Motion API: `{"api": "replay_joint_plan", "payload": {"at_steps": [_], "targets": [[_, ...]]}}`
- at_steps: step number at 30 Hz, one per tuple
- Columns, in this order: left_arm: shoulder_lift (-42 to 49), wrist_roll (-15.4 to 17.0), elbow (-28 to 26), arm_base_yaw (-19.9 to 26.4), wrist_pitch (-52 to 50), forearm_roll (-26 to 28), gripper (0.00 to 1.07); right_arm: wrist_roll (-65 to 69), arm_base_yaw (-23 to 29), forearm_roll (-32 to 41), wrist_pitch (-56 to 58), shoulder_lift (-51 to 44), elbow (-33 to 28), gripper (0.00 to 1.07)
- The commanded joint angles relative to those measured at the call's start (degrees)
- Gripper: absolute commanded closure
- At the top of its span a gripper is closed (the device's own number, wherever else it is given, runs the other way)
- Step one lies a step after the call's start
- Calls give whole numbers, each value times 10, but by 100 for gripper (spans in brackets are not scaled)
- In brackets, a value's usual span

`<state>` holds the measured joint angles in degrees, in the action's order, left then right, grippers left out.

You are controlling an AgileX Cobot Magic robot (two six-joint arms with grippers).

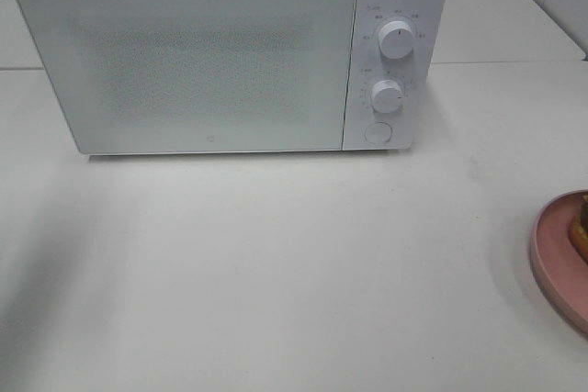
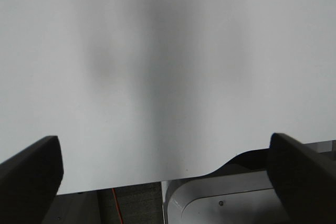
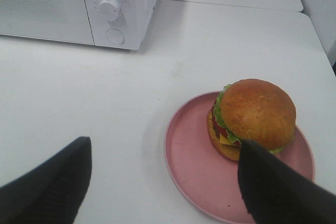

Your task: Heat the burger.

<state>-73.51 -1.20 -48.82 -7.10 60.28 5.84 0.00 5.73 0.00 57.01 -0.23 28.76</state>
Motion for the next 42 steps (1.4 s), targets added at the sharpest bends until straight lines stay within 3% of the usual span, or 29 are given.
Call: {"api": "replay_joint_plan", "payload": {"at_steps": [1,17,29,42], "targets": [[64,1,41,34,2,0,8,0,-4,0,-1,-15,-2,31],[323,0,175,38,-19,-1,9,0,-4,0,-1,-15,-2,31],[562,3,191,38,12,-13,9,0,-4,0,-1,-15,-2,31],[731,3,191,38,11,-4,9,0,-4,0,-1,-15,-2,31]]}}
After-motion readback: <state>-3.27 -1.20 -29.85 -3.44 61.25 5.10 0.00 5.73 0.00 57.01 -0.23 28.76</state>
